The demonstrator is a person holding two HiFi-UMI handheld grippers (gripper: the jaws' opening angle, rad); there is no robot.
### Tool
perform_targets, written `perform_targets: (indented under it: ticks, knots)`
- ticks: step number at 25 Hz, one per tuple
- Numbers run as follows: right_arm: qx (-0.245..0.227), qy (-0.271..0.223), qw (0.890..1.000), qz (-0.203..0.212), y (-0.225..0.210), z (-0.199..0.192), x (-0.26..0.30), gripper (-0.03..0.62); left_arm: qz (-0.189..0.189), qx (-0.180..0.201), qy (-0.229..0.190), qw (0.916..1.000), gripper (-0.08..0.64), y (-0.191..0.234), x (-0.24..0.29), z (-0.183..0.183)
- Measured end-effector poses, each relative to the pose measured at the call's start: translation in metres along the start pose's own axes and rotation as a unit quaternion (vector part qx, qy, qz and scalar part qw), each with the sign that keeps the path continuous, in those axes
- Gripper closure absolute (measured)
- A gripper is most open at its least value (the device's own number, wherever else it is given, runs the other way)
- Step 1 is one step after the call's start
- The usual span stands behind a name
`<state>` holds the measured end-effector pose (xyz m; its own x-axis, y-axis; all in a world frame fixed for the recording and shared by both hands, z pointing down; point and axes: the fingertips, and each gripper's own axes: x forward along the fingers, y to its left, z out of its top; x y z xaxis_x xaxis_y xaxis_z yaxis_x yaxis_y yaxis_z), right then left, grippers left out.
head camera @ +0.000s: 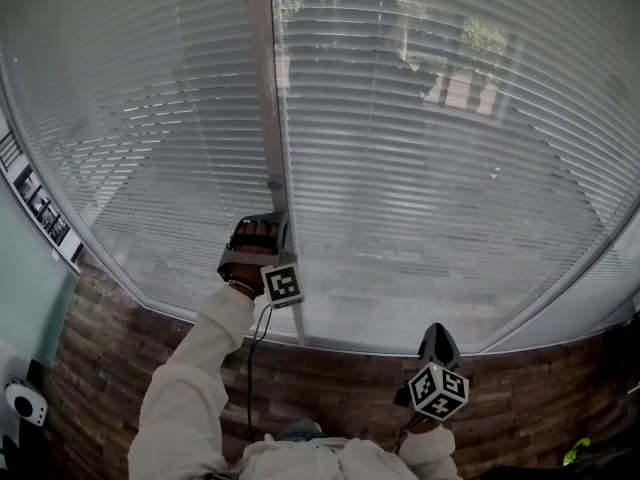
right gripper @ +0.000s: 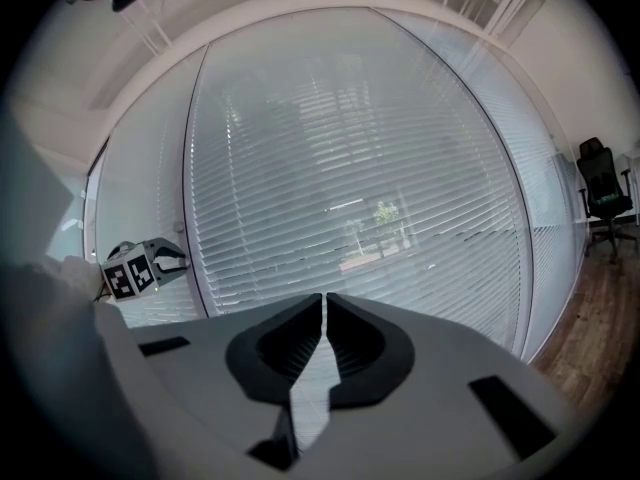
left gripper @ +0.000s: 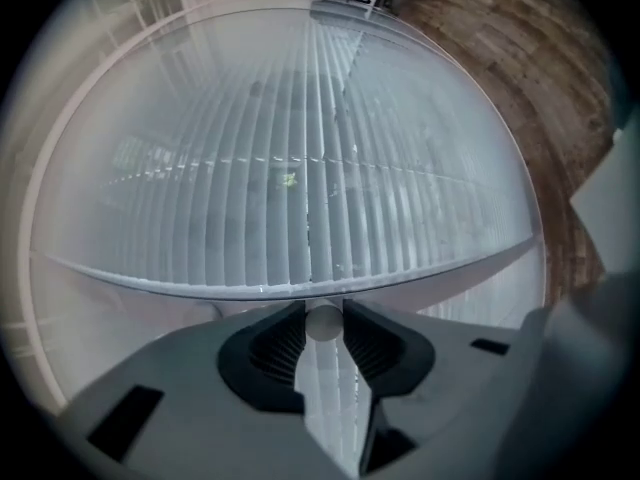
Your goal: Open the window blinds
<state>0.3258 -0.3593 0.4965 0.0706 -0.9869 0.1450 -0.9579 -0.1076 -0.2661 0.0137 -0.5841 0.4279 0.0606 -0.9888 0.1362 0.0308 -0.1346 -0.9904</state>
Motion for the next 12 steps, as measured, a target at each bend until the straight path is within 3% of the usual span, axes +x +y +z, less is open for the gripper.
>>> perform_targets:
  ticks: [3, 7, 10, 12]
  knots:
    - [0.000, 0.000, 1.000, 0.002, 0.003, 0.000, 0.001, 0.577, 0.050, 0.090, 0.021, 0.9944, 0.440, 0.015, -0.001, -0.007]
    - [0.002, 0.000, 1.000, 0.001, 0.005, -0.001, 0.002, 0.577, 0.056, 0.125, 0.017, 0.9903, 0.440, 0.014, -0.001, -0.007]
    - [0.005, 0.002, 1.000, -0.001, 0.004, -0.004, 0.001, 0.577, 0.057, 0.088, 0.009, 0.9944, 0.437, 0.014, -0.001, -0.009]
    - [0.005, 0.004, 1.000, -0.002, 0.004, -0.005, 0.001, 0.577, 0.032, 0.007, -0.005, 0.9995, 0.433, 0.004, 0.000, -0.009]
